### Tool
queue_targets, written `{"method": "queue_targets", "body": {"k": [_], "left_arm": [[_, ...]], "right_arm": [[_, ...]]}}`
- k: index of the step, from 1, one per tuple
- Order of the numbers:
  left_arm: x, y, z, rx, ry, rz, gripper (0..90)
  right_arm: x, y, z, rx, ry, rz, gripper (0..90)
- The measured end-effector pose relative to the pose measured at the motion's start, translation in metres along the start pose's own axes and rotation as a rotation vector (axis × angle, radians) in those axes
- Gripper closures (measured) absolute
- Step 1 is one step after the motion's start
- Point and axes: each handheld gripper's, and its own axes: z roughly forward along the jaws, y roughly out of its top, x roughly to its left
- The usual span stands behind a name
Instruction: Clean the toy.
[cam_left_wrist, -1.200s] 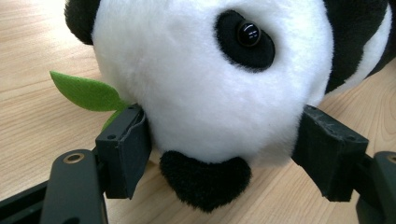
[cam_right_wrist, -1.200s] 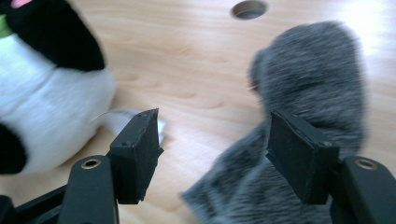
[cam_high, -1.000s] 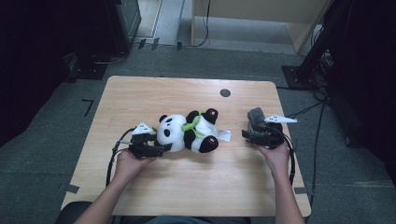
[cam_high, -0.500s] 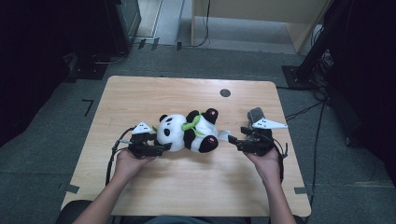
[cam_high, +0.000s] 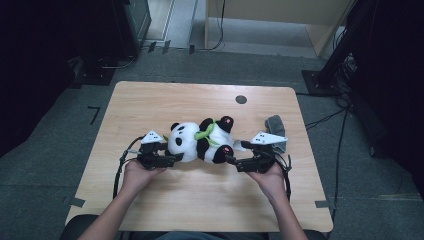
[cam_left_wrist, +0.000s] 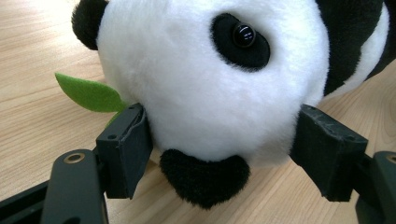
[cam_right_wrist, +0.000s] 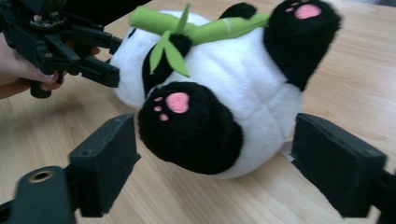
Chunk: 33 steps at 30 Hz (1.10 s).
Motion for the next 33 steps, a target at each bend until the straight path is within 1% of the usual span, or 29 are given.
{"method": "queue_targets", "body": {"k": [1, 3, 5, 7, 9, 12, 15, 17, 19, 20, 22, 24, 25, 27, 28, 29, 31, 33], "left_arm": [[0.0, 0.0, 0.0, 0.0, 0.0, 0.0, 24.7], [0.0, 0.0, 0.0, -0.001, 0.0, 0.0, 24.6], [0.0, 0.0, 0.0, -0.002, -0.001, -0.001, 24.6], [0.001, 0.0, 0.0, -0.003, -0.002, 0.0, 24.7], [0.001, 0.0, 0.0, -0.003, -0.002, -0.001, 24.7], [0.001, 0.0, 0.0, -0.005, -0.002, -0.002, 24.7], [0.001, 0.0, 0.0, -0.007, -0.002, -0.003, 24.7], [0.001, 0.0, 0.001, -0.008, -0.002, -0.004, 24.7], [0.001, 0.0, 0.001, -0.009, -0.003, -0.004, 24.7], [0.001, 0.0, 0.001, -0.01, -0.003, -0.004, 24.7], [0.002, 0.0, 0.001, -0.011, -0.005, -0.001, 24.8], [0.002, 0.001, 0.002, -0.013, -0.007, -0.009, 24.8], [0.002, 0.001, 0.002, -0.015, -0.009, -0.014, 24.8], [0.002, 0.001, 0.002, -0.013, -0.013, -0.019, 25.0], [0.002, 0.001, 0.002, -0.011, -0.013, -0.021, 25.2], [0.002, 0.001, 0.002, -0.01, -0.014, -0.024, 25.2], [0.002, 0.001, 0.002, -0.009, -0.013, -0.025, 25.3], [0.002, 0.002, 0.002, -0.009, -0.012, -0.023, 25.3]], "right_arm": [[0.001, 0.0, 0.003, 0.008, 0.016, -0.001, 13.7], [0.004, -0.001, 0.007, 0.011, 0.024, -0.001, 13.1], [0.006, -0.002, 0.013, 0.01, 0.036, -0.012, 12.8], [0.008, -0.003, 0.018, 0.016, 0.029, -0.027, 12.8], [0.008, -0.003, 0.023, 0.031, 0.038, -0.04, 12.8], [0.008, -0.004, 0.027, 0.023, 0.018, -0.055, 12.7], [0.007, -0.005, 0.033, 0.028, -0.017, -0.047, 12.4], [0.005, -0.006, 0.038, 0.031, -0.027, -0.048, 9.0], [0.004, -0.008, 0.043, 0.037, -0.027, -0.067, 5.9], [0.004, -0.009, 0.046, 0.04, -0.012, -0.071, 4.0], [0.004, -0.011, 0.053, 0.049, -0.003, -0.077, 2.4], [0.006, -0.012, 0.059, 0.045, -0.016, -0.087, 0.0], [0.008, -0.012, 0.061, 0.044, -0.032, -0.097, 0.0], [0.011, -0.012, 0.064, 0.039, -0.063, -0.101, 0.0], [0.012, -0.013, 0.065, 0.037, -0.071, -0.1, 1.2], [0.013, -0.013, 0.066, 0.028, -0.088, -0.098, 2.6], [0.013, -0.015, 0.067, 0.003, -0.117, -0.103, 9.0], [0.011, -0.017, 0.067, -0.012, -0.119, -0.092, 12.8]]}}
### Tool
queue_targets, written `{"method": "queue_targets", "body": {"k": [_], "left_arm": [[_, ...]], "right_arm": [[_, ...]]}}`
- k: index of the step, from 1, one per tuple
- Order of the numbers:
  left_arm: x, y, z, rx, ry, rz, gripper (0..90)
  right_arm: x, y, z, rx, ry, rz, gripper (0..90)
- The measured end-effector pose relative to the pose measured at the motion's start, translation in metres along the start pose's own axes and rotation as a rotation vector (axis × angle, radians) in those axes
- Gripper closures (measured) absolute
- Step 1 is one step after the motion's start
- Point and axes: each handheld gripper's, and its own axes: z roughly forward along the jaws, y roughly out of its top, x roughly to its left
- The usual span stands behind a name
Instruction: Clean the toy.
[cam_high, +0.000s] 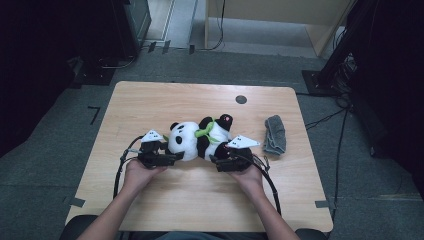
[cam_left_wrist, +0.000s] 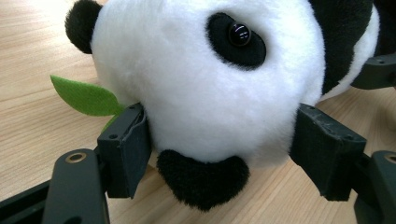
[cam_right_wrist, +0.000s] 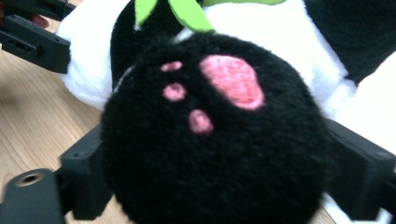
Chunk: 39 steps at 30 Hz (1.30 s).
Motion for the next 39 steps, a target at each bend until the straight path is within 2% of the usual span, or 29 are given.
{"method": "queue_targets", "body": {"k": [3, 5, 9, 13, 14, 15, 17, 19, 20, 23, 25, 27, 29, 31, 32, 33, 35, 39], "left_arm": [[0.0, 0.0, 0.0, 0.001, 0.002, 0.004, 25.3], [-0.001, 0.0, 0.001, 0.002, 0.003, 0.009, 25.3], [-0.001, 0.002, 0.0, 0.007, 0.003, 0.0, 25.1], [0.0, 0.007, -0.006, -0.015, -0.017, 0.004, 24.9], [0.0, 0.009, -0.008, -0.03, -0.028, 0.007, 24.7], [0.0, 0.01, -0.013, -0.065, -0.045, 0.016, 24.6], [-0.001, 0.011, -0.02, -0.121, -0.049, 0.06, 24.8], [0.0, 0.012, -0.028, -0.152, -0.042, 0.108, 25.1], [0.001, 0.011, -0.029, -0.159, -0.05, 0.111, 25.0], [0.004, 0.01, -0.031, -0.158, -0.086, 0.107, 25.1], [0.002, 0.01, -0.03, -0.152, -0.091, 0.142, 25.1], [-0.001, 0.01, -0.027, -0.139, -0.081, 0.164, 24.9], [-0.003, 0.01, -0.025, -0.135, -0.089, 0.183, 24.9], [-0.005, 0.009, -0.022, -0.134, -0.101, 0.214, 24.8], [-0.006, 0.009, -0.021, -0.134, -0.113, 0.231, 23.3], [-0.006, 0.009, -0.021, -0.137, -0.107, 0.244, 19.6], [-0.005, 0.008, -0.021, -0.137, -0.104, 0.257, 17.7], [-0.002, 0.007, -0.02, -0.168, -0.149, 0.241, 0.2]], "right_arm": [[-0.002, -0.001, 0.001, 0.0, 0.012, -0.004, 16.8], [-0.002, -0.002, 0.0, 0.004, 0.004, -0.028, 23.9], [-0.001, 0.004, -0.004, 0.018, -0.015, -0.041, 41.3], [-0.003, 0.019, -0.01, 0.047, -0.014, -0.001, 50.6], [-0.005, 0.023, -0.013, 0.044, -0.002, 0.017, 51.2], [-0.006, 0.026, -0.016, 0.04, 0.001, 0.032, 51.4], [-0.01, 0.034, -0.025, 0.021, 0.002, 0.06, 51.5], [-0.014, 0.039, -0.033, 0.009, -0.011, 0.073, 51.7], [-0.017, 0.041, -0.039, 0.008, -0.016, 0.092, 51.7], [-0.024, 0.044, -0.048, -0.002, -0.014, 0.13, 51.6], [-0.025, 0.046, -0.054, -0.013, -0.008, 0.147, 51.6], [-0.024, 0.048, -0.059, -0.02, 0.0, 0.151, 51.5], [-0.023, 0.05, -0.061, -0.023, 0.009, 0.163, 51.5], [-0.021, 0.051, -0.062, -0.024, 0.038, 0.184, 51.6], [-0.02, 0.051, -0.062, -0.023, 0.068, 0.194, 51.6], [-0.018, 0.052, -0.061, -0.02, 0.083, 0.196, 51.6], [-0.014, 0.054, -0.061, -0.003, 0.1, 0.194, 51.8], [-0.013, 0.055, -0.062, 0.004, 0.16, 0.218, 52.4]]}}
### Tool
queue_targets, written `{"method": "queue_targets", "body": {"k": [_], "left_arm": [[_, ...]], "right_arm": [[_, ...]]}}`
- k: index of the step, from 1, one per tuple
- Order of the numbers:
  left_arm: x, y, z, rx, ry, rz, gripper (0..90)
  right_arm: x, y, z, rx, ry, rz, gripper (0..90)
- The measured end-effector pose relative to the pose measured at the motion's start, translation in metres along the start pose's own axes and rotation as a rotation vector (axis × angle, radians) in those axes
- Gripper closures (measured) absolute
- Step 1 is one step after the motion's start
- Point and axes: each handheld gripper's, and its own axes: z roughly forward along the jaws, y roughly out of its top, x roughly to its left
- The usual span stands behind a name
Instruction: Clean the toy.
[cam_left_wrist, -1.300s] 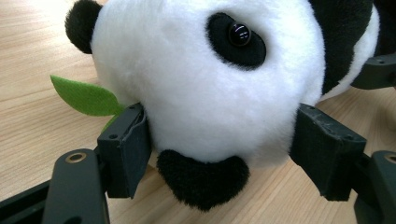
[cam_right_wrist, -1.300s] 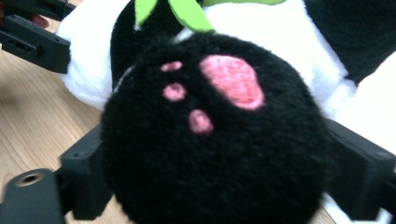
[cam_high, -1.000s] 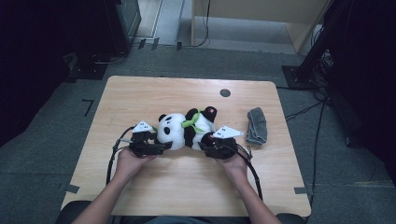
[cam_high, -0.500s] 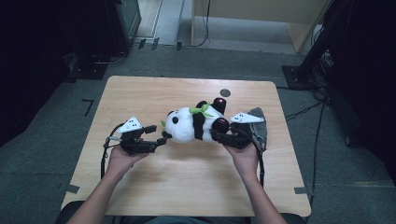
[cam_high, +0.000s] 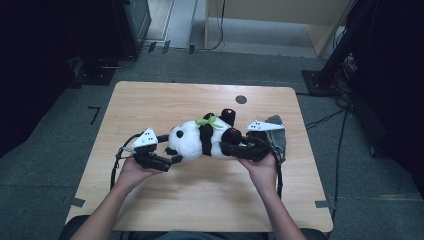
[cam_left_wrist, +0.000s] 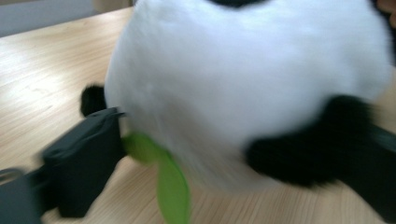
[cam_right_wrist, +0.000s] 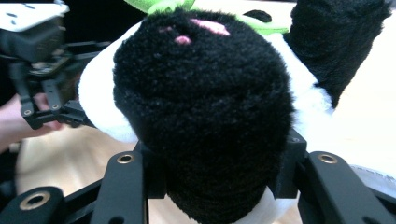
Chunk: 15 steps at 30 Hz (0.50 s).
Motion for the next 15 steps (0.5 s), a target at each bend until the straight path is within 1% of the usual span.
{"method": "queue_targets", "body": {"k": [1, 2, 4, 6, 8, 10, 11, 13, 14, 15], "left_arm": [[0.0, -0.0003, -0.0006, -0.018, -0.018, 0.009, 0.0], [-0.0003, -0.0005, -0.001, -0.028, -0.023, 0.021, 0.0], [-0.0002, -0.0008, -0.0001, -0.026, -0.032, 0.028, 0.0], [-0.001, -0.0009, 0.0021, -0.024, -0.025, 0.035, 0.0], [-0.001, -0.0007, 0.0035, -0.02, -0.016, 0.036, 0.0], [0.0013, -0.0015, 0.0042, -0.005, -0.021, 0.033, 0.0], [0.0025, -0.0023, 0.0045, 0.007, -0.026, 0.026, 1.3], [0.0039, -0.0031, 0.0049, 0.032, -0.034, 0.031, 8.6], [0.0046, -0.0025, 0.0049, 0.044, -0.036, 0.022, 11.9], [0.0045, -0.0023, 0.0045, 0.043, -0.031, 0.02, 14.2]], "right_arm": [[-0.0004, 0.0002, 0.0, 0.005, 0.021, 0.009, 52.5], [-0.0005, 0.0003, 0.0003, 0.009, 0.036, 0.016, 52.5], [-0.0005, 0.0006, 0.0003, 0.015, 0.047, 0.021, 52.5], [0.0008, 0.0006, 0.0022, 0.024, 0.068, 0.02, 52.8], [0.0031, 0.0002, 0.0042, 0.027, 0.073, 0.017, 52.9], [0.0051, 0.0, 0.0062, 0.032, 0.068, 0.007, 52.8], [0.0052, -0.0002, 0.0068, 0.037, 0.07, 0.007, 52.8], [0.0053, -0.0008, 0.0083, 0.049, 0.066, 0.004, 52.8], [0.0055, -0.0012, 0.0091, 0.053, 0.061, 0.0, 52.7], [0.0057, -0.0015, 0.0095, 0.056, 0.056, -0.005, 52.7]]}}
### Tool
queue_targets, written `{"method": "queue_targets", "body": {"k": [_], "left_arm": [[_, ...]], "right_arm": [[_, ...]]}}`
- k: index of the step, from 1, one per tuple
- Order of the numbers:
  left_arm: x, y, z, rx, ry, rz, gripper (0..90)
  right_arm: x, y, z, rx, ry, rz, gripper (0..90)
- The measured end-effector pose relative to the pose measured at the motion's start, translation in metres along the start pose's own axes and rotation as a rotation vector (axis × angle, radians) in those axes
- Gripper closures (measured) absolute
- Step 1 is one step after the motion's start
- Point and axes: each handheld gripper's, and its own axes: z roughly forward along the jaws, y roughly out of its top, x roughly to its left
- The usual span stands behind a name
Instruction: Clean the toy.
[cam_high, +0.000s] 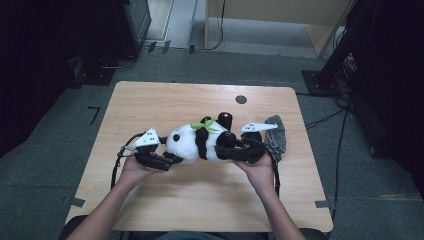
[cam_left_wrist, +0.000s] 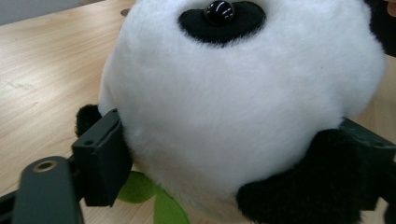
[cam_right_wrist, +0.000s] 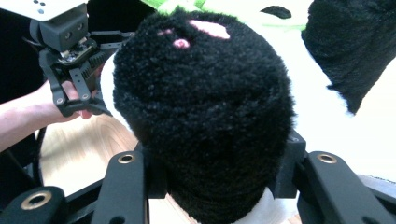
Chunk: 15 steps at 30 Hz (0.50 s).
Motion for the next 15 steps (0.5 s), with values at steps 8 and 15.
{"method": "queue_targets", "body": {"k": [8, 15], "left_arm": [[-0.008, 0.013, -0.012, 0.011, 0.03, -0.031, 43.9], [-0.003, 0.019, -0.016, 0.043, -0.026, -0.162, 52.4]], "right_arm": [[-0.006, 0.0, -0.004, -0.018, 0.012, -0.032, 43.0], [-0.016, -0.009, -0.004, -0.098, -0.01, -0.128, 28.6]]}}
